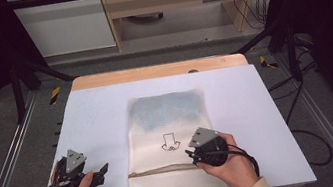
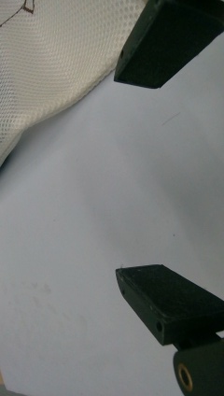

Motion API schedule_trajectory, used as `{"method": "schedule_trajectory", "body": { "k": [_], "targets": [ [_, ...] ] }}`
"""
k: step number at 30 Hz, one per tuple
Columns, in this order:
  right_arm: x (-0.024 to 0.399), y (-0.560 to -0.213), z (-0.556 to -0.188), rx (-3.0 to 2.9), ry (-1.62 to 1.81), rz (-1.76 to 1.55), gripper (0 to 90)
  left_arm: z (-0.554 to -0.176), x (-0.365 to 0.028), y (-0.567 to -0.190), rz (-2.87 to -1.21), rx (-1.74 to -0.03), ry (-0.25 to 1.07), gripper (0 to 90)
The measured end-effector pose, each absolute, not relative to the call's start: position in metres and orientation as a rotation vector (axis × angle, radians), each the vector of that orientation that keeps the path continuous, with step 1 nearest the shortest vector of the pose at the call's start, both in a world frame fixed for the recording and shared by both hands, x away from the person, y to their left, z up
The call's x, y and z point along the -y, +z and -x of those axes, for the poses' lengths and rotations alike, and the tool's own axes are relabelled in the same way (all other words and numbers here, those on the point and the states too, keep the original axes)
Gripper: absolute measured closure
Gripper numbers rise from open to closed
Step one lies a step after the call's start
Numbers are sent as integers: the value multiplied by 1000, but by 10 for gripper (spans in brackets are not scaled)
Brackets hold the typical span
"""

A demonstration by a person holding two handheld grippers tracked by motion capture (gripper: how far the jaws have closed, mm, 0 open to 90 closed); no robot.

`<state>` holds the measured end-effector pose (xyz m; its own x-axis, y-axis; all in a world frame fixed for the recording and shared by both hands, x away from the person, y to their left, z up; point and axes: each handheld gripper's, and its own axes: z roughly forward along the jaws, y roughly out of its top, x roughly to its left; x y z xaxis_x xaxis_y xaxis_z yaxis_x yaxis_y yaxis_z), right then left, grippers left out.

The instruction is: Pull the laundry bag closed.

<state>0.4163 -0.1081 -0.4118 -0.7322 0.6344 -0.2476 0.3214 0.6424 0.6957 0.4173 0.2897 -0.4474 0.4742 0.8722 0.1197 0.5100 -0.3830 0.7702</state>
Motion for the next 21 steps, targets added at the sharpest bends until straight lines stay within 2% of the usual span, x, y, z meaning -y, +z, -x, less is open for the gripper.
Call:
{"method": "schedule_trajectory", "body": {
  "k": [9,18,21],
  "targets": [
    [65,-401,-430,-2496,870,-655,587,-421,-296,-447,-2028,-1161,675,63],
    [38,-398,-439,-2558,934,-600,723,-420,-302,-447,-2029,-1174,647,71],
    [34,-398,-439,-2567,953,-591,741,-421,-302,-447,-2031,-1169,650,68]
  ]
}}
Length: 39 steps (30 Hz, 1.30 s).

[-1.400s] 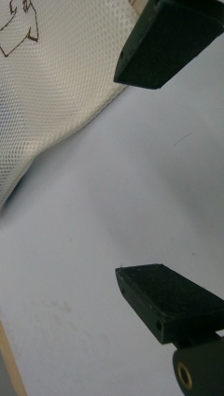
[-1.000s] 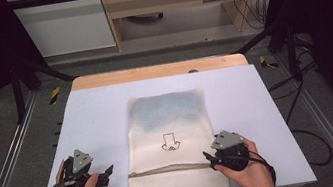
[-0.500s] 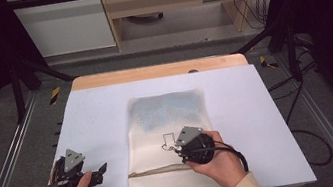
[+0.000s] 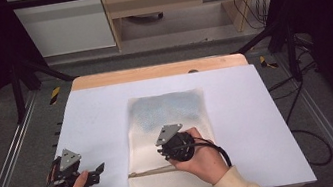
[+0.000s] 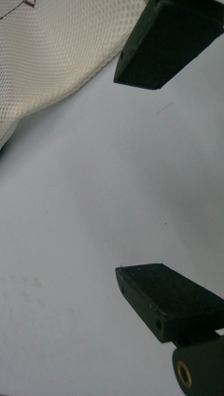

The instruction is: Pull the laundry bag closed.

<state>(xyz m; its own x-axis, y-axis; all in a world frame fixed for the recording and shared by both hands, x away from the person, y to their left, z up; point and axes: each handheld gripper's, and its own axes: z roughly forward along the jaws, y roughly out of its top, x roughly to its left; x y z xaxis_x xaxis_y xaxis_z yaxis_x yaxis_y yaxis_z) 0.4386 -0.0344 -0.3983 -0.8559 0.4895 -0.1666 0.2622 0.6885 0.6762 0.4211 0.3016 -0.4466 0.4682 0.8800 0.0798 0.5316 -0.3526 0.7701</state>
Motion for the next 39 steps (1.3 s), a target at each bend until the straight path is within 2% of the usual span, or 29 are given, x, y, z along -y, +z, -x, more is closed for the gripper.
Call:
{"method": "schedule_trajectory", "body": {
  "k": [28,39],
  "targets": [
    [-11,-403,-444,-2667,986,-462,742,-425,-312,-446,-2011,-1182,642,65],
    [-28,-406,-444,-2700,985,-420,792,-425,-313,-446,-2018,-1195,630,68]
  ]
}}
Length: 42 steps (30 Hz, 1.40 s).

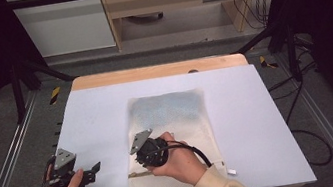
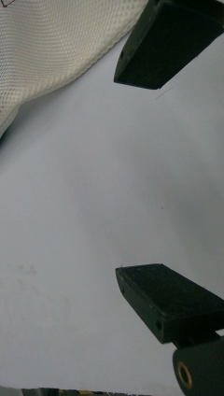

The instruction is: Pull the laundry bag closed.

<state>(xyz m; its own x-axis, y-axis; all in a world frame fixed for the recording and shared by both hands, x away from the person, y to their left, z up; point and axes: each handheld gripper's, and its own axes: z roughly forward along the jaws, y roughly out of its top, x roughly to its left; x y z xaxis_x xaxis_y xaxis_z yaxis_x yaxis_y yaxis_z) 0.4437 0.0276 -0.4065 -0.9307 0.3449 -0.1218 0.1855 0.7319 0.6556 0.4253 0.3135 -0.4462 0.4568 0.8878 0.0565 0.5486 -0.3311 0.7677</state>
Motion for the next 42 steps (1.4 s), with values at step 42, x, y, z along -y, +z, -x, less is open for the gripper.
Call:
{"method": "schedule_trajectory", "body": {
  "k": [42],
  "targets": [
    [-50,-425,-439,-2781,1004,-372,779,-426,-310,-446,-2034,-1187,632,70]
  ]
}}
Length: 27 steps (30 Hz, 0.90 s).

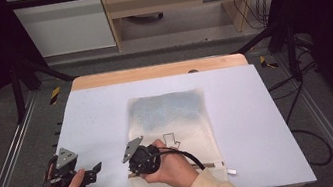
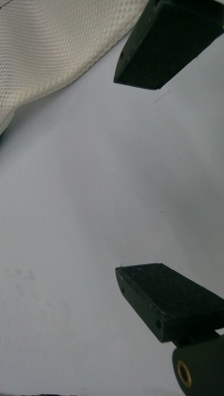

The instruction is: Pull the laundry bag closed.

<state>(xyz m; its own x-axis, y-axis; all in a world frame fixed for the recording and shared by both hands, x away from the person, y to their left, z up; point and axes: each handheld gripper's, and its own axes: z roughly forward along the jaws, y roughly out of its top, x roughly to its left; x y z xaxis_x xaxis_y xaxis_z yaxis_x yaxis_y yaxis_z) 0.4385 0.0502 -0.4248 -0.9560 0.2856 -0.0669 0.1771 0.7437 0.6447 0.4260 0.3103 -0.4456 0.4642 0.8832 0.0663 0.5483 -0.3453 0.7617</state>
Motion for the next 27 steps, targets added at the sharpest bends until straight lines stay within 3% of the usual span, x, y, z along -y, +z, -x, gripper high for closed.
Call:
{"method": "schedule_trajectory", "body": {
  "k": [17,27],
  "targets": [
    [-65,-448,-441,-2874,966,-350,725,-425,-310,-444,-2031,-1185,643,72],
    [-67,-451,-443,-2917,898,-352,815,-424,-310,-443,-2026,-1180,633,74]
  ]
}}
